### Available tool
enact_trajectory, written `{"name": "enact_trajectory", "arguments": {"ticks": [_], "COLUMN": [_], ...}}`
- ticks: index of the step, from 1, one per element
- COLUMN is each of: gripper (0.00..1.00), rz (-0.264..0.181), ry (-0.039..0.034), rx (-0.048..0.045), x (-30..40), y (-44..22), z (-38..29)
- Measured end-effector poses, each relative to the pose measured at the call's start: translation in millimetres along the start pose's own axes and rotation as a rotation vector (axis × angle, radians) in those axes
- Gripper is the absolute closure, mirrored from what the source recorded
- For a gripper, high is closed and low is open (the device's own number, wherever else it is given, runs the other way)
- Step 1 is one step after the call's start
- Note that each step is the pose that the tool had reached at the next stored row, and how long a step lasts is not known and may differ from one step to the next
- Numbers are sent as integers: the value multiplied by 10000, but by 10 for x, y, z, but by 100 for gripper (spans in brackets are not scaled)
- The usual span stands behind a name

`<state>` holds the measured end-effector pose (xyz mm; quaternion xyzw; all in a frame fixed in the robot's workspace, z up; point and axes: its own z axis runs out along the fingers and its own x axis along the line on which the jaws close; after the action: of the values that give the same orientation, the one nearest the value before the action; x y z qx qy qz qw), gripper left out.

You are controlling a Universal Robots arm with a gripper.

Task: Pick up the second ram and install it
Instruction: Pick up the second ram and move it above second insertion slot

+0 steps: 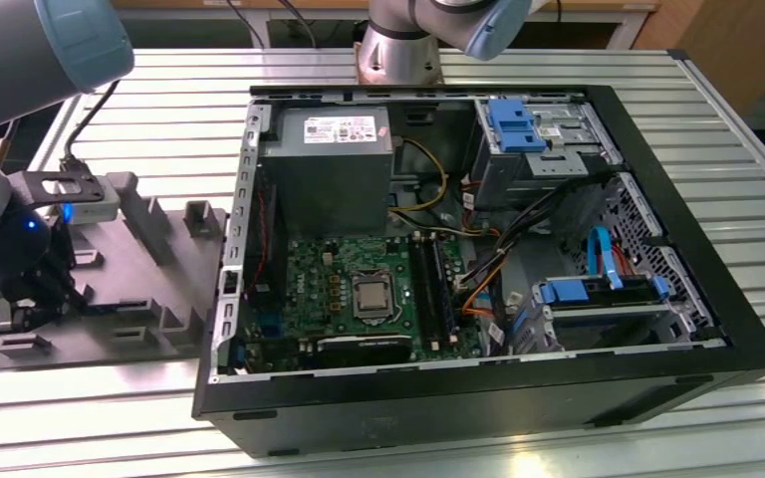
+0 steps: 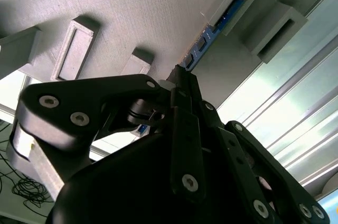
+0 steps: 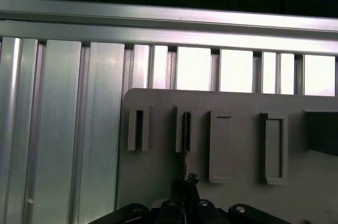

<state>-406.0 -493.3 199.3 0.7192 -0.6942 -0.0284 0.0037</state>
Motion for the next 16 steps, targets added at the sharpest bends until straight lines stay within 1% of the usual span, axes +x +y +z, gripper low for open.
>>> {"name": "enact_trajectory", "arguments": {"ticks": [2,4,13,16], "gripper": [85,89,89,89], "rz": [0,1,4,91], "ry": [0,0,0,-5], "rx": [0,0,0,4], "x": [0,0,0,0], "y": [0,0,0,0], "z": [0,0,0,0]}}
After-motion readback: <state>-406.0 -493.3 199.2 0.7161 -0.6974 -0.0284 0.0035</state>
